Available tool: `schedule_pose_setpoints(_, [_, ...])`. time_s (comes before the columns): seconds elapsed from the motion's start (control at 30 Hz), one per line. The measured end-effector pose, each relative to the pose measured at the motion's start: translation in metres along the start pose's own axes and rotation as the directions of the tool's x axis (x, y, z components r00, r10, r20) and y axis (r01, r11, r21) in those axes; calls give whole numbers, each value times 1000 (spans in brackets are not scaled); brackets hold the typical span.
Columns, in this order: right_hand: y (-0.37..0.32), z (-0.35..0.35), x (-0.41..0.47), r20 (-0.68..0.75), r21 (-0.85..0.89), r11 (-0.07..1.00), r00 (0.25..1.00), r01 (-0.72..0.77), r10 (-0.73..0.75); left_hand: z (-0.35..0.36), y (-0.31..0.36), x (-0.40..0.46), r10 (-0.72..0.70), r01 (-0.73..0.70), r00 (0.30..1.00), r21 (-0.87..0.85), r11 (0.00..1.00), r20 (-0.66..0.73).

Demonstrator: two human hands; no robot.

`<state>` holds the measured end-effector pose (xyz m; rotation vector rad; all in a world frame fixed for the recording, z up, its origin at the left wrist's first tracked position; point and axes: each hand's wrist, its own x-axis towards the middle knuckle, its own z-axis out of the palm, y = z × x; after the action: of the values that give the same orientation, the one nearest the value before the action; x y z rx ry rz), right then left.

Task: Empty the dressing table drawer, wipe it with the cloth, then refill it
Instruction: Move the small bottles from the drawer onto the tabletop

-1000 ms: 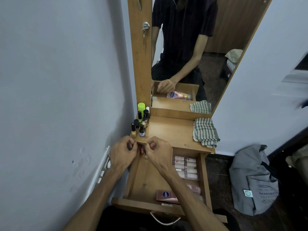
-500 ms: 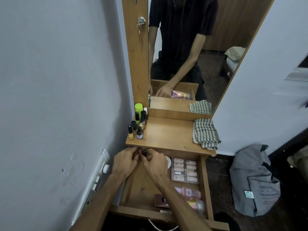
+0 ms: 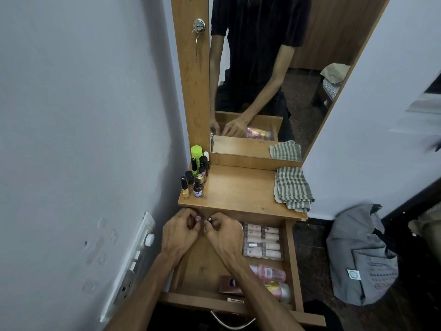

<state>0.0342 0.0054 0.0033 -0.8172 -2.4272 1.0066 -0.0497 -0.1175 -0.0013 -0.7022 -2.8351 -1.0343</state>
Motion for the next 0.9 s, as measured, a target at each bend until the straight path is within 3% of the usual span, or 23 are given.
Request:
schedule_pose_setpoints(0.43, [-37,-47,7,-181,138,967,966,213,-187,-47,12,4,54,-121,983,-402,908,-174])
schedule_pose_setpoints(0.9, [-65,-42,51,-116,26,966,961,256,-251,-57,22,40,143,-188,969,-224,956,-202])
